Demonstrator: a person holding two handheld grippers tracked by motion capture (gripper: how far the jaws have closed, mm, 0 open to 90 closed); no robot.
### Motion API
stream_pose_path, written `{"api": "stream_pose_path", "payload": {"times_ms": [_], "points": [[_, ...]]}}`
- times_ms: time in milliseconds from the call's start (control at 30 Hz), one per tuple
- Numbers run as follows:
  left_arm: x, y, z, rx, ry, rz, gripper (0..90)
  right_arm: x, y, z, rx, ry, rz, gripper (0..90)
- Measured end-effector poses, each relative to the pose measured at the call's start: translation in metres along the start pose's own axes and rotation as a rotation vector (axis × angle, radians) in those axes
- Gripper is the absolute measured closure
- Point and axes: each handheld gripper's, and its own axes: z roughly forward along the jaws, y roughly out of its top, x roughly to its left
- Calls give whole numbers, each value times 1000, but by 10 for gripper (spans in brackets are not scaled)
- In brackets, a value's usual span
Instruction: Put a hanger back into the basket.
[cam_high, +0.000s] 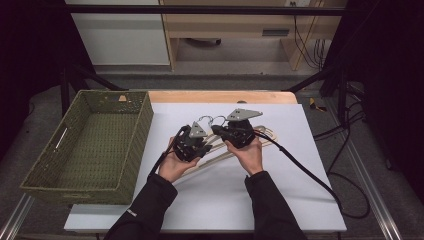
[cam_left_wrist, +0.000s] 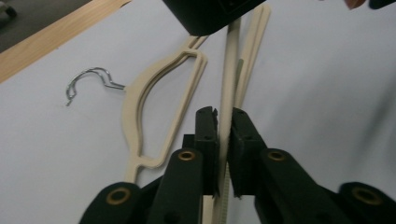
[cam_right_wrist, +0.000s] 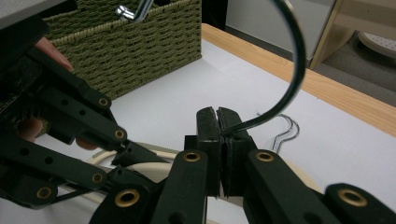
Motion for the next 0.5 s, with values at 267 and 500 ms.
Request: {"api": "stream_pose_path", "payload": {"times_ms": [267, 500], "points": [[-5, 1, -7, -28, -37, -38, 863, 2, 0, -6, -29, -1, 13, 875], [-7, 1, -21, -63, 3, -52, 864, 6, -4, -32, -106, 38, 40, 614]]}}
